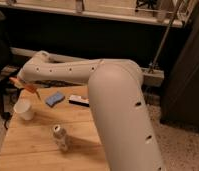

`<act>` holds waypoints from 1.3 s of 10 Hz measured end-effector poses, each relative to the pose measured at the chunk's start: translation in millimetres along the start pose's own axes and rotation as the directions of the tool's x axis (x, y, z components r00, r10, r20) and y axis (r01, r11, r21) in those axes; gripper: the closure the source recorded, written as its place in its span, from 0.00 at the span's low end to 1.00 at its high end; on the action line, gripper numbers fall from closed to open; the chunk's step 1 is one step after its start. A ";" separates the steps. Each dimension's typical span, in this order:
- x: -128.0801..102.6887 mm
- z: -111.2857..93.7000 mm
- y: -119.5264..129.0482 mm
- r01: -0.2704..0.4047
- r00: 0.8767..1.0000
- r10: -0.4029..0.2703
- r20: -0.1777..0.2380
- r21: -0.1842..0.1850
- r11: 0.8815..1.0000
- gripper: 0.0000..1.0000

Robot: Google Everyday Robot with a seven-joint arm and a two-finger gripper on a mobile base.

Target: Place the pepper in the ceramic cup

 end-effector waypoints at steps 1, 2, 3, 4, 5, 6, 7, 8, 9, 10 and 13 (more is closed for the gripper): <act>-4.4 5.5 9.5 0.008 1.000 -0.007 0.030 -0.027 1.000 1.00; -6.9 13.8 21.3 0.015 0.998 -0.012 0.062 -0.062 0.998 1.00; -7.6 18.4 27.4 0.019 0.996 -0.012 0.084 -0.082 0.996 1.00; -7.5 23.9 34.3 0.025 0.993 -0.012 0.114 -0.108 0.994 1.00; -7.2 28.3 39.2 0.032 0.990 -0.014 0.137 -0.127 0.991 1.00; -5.9 34.1 44.3 0.043 0.988 -0.020 0.153 -0.145 0.989 1.00; -4.7 37.9 45.7 0.051 0.987 -0.026 0.161 -0.153 0.987 1.00; -3.5 41.1 44.5 0.059 0.986 -0.033 0.166 -0.157 0.986 1.00; -3.7 43.5 43.7 0.068 0.985 -0.041 0.170 -0.160 0.985 1.00; -4.4 45.6 43.4 0.078 0.984 -0.049 0.172 -0.163 0.984 1.00; -8.2 53.6 47.4 0.096 0.983 -0.064 0.173 -0.181 0.979 1.00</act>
